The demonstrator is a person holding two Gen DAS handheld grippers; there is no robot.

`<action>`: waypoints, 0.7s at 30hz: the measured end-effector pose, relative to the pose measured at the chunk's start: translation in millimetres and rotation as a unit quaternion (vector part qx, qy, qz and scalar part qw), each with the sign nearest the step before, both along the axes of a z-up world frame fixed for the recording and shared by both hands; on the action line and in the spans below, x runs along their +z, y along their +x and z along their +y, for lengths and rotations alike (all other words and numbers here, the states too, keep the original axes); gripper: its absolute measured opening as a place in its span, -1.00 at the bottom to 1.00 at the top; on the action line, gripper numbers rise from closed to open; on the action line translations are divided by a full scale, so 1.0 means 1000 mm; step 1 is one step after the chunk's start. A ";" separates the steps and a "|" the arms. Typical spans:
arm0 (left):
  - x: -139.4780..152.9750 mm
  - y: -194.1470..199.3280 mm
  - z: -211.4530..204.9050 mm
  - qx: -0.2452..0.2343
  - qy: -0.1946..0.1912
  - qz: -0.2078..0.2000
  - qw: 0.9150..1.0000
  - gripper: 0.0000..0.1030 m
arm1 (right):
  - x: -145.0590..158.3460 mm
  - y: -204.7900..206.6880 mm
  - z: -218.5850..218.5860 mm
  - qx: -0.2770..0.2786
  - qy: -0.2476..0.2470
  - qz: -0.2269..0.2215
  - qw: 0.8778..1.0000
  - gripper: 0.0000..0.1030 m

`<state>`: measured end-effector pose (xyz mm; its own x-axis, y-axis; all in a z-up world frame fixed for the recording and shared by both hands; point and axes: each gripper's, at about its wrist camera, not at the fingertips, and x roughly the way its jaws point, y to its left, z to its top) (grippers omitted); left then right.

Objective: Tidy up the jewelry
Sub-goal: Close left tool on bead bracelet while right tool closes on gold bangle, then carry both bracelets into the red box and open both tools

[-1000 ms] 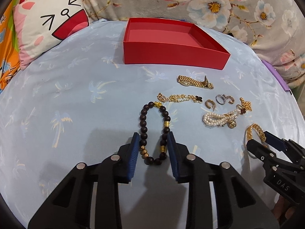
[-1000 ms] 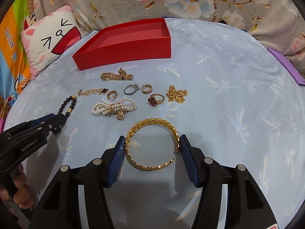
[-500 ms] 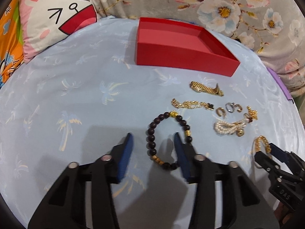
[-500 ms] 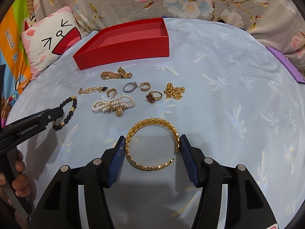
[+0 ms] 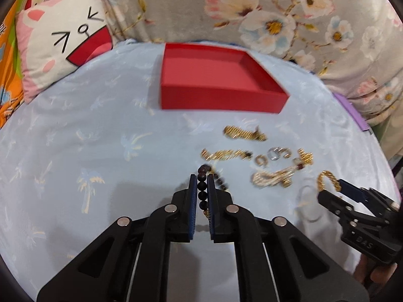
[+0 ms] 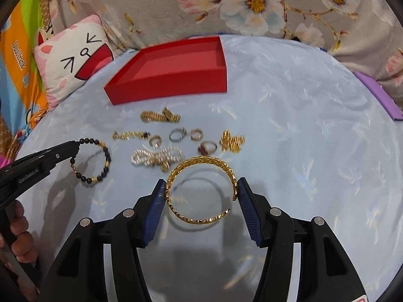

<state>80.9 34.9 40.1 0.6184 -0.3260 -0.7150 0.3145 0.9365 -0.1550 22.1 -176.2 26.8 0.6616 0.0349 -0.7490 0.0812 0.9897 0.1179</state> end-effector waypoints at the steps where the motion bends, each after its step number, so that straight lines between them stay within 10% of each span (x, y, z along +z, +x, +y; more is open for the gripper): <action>1: 0.009 0.000 -0.001 -0.007 -0.004 -0.007 1.000 -0.87 | 0.009 0.003 -0.002 0.007 0.003 -0.005 1.000 0.08; 12: 0.115 0.078 -0.031 -0.058 -0.031 -0.105 0.992 -0.87 | 0.096 0.122 -0.020 0.070 0.026 -0.047 0.996 0.09; 21: 0.113 0.206 -0.062 -0.032 -0.004 -0.091 0.995 -0.87 | 0.088 0.265 -0.019 0.079 0.026 -0.011 0.996 0.09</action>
<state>286.8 -27.5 153.4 0.7156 -0.3730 -0.5907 0.3962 0.9131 -0.0967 287.5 -195.0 114.9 0.6616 0.1780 -0.7284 -0.0785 0.9825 0.1688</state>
